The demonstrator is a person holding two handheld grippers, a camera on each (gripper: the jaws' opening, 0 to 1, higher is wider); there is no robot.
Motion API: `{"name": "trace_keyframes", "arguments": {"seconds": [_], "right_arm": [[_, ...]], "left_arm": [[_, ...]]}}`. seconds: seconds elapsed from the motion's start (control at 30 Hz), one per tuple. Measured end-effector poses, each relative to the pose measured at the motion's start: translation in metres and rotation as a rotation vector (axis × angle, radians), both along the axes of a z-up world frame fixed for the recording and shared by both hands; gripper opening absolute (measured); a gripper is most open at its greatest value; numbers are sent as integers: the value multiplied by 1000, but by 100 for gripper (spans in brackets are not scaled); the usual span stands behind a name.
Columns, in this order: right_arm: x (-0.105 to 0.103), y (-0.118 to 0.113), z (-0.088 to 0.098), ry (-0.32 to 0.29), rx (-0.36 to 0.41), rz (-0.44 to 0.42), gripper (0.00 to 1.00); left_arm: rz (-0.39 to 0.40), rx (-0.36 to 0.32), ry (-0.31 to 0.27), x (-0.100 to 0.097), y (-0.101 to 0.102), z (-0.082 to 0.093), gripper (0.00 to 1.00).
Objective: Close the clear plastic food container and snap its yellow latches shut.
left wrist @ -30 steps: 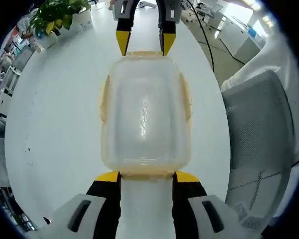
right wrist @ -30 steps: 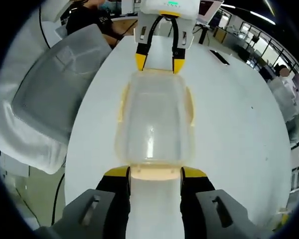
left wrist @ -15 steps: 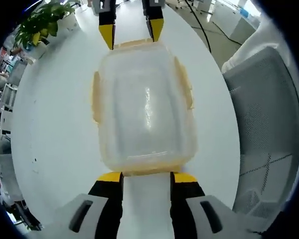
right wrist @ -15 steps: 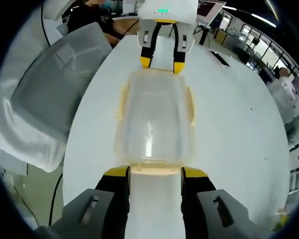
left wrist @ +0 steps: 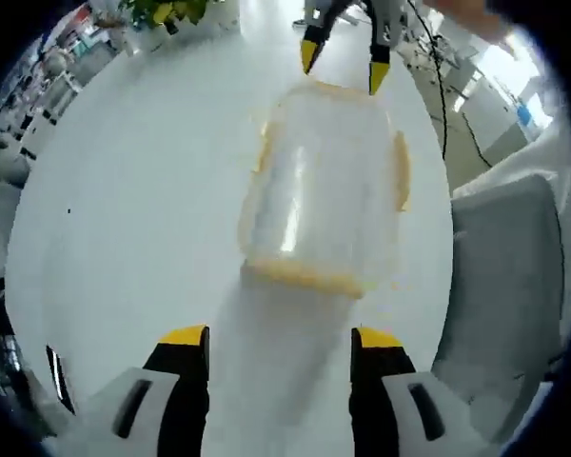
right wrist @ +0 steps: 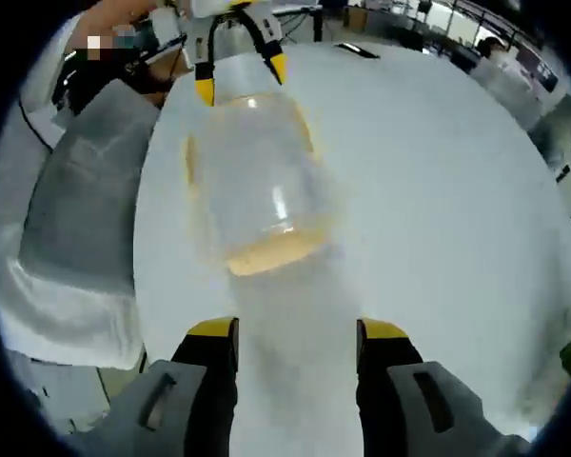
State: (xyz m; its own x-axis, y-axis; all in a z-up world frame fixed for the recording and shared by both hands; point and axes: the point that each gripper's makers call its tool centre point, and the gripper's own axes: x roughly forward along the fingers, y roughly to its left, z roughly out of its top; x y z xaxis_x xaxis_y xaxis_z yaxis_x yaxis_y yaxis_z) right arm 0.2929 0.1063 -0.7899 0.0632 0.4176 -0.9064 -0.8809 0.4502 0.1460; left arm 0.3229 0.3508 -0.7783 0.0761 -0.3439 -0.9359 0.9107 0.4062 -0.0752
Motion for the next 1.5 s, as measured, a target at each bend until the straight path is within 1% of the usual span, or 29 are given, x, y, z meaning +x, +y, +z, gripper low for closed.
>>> {"name": "trace_keyframes", "arguments": {"seconds": [0.03, 0.07, 0.1, 0.13, 0.17, 0.2, 0.23, 0.27, 0.3, 0.33, 0.37, 0.4, 0.43, 0.47, 0.5, 0.53, 0.57, 0.63, 0.7, 0.8, 0.87, 0.93, 1.0, 1.03, 1.1, 1.2, 1.4, 1.43, 1.5], "right_arm": [[2, -2, 3, 28, 5, -80, 47], [4, -3, 7, 81, 22, -197, 45], [4, -2, 11, 117, 47, -256, 42], [2, 2, 17, 202, 101, -353, 39], [1, 7, 22, 248, 154, -398, 37], [0, 15, 28, 289, 220, -434, 36], [1, 25, 36, 338, 305, -493, 36], [0, 29, 39, 370, 339, -524, 36], [-1, 34, 43, 414, 378, -567, 35], [-1, 35, 43, 423, 386, -577, 34], [-1, 38, 43, 447, 397, -607, 33], [-3, 39, 41, 448, 391, -602, 32], [-2, 40, 38, 444, 388, -604, 32], [-3, 42, 37, 451, 385, -616, 31], [-4, 44, 35, 461, 381, -626, 31], [-5, 46, 34, 465, 382, -627, 31], [-7, 49, 33, 487, 388, -637, 32], [-8, 52, 33, 492, 388, -640, 32], [-11, 54, 29, 485, 360, -638, 31], [-11, 53, 21, 449, 323, -629, 32], [-5, 52, 16, 444, 318, -630, 29], [-2, 51, 12, 455, 318, -642, 25], [-3, 51, 6, 475, 306, -645, 23], [-5, 51, 4, 484, 306, -638, 24], [-4, 56, 4, 529, 340, -683, 24], [-1, 54, 2, 524, 343, -670, 24], [-1, 54, 3, 515, 339, -661, 23], [-1, 54, 2, 515, 339, -663, 22], [-1, 53, 2, 515, 342, -664, 22]], "left_arm": [[76, -21, 20, 1, 1, 3, 57], [163, -68, 76, -3, -1, 8, 57], [224, -76, 116, -6, 1, 9, 53], [290, -115, 198, -16, -1, 12, 50], [357, -173, 241, -18, -6, 14, 49], [446, -230, 310, -23, -13, 17, 50], [529, -283, 385, -29, -20, 21, 51], [634, -329, 459, -31, -25, 23, 51], [683, -336, 476, -31, -24, 22, 50], [727, -357, 458, -26, -25, 19, 48], [753, -353, 454, -25, -23, 17, 47], [769, -338, 437, -23, -20, 13, 44], [782, -339, 433, -23, -22, 11, 43], [806, -337, 451, -25, -24, 9, 42], [821, -353, 485, -28, -30, 10, 41], [829, -360, 504, -29, -33, 11, 41], [813, -367, 515, -30, -38, 11, 41], [810, -365, 527, -29, -42, 10, 41], [810, -359, 508, -26, -45, 9, 41], [788, -332, 498, -25, -48, 6, 39], [790, -324, 498, -25, -48, 5, 39], [777, -323, 496, -26, -47, 5, 40], [798, -338, 507, -25, -46, 7, 41], [804, -343, 510, -25, -46, 7, 41], [814, -347, 516, -25, -46, 8, 41], [823, -342, 515, -24, -45, 7, 41], [820, -277, 487, -25, -49, -3, 39], [810, -249, 475, -25, -46, -4, 38], [807, -247, 478, -25, -47, -3, 37]]}}
